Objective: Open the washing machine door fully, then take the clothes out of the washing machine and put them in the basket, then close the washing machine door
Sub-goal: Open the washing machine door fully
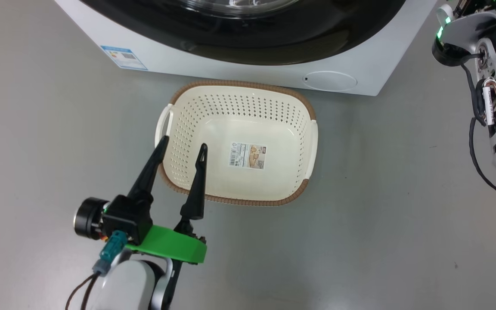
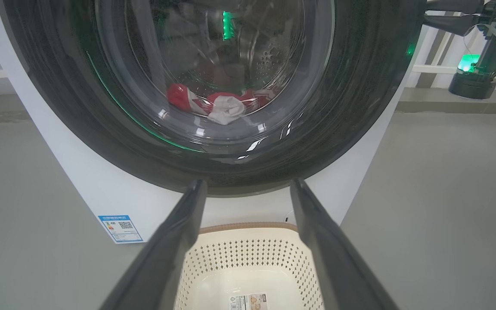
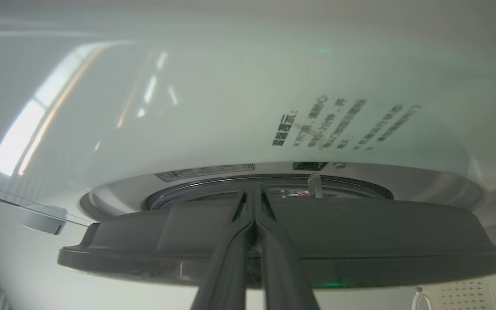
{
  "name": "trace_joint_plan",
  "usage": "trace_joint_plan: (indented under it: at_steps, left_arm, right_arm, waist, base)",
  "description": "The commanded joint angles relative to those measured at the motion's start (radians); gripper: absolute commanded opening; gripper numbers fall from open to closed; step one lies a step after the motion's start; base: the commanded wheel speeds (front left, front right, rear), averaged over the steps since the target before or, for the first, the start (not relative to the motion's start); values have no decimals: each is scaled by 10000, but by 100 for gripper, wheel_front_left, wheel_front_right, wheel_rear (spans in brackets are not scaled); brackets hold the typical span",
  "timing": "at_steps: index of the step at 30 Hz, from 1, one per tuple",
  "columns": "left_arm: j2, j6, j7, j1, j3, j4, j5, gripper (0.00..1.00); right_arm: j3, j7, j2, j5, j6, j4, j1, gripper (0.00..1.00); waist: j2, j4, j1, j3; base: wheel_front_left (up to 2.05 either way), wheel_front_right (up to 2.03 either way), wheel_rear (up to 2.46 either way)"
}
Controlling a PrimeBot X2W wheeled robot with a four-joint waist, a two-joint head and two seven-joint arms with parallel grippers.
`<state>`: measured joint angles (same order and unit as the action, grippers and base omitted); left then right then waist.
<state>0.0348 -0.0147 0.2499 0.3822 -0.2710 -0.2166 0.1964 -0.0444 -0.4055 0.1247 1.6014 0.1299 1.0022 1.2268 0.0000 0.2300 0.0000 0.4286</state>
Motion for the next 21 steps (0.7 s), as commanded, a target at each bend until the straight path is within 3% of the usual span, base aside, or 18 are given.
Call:
trace_joint_plan:
  at_steps: [1,21]
  left_arm:
    - [155,-102,118,225,236,284,40,100]
    - [155,-255,118,279,210,345,85,100]
  right_arm:
    - [82,-83,-238,40,8,-179,370,0]
    - [260,-1381,-274,125,8,510,529,0]
  waist:
    - [0,25,0,35]
    - [0,95,0,51]
  base:
    - [0,0,0]
    - [0,0,0]
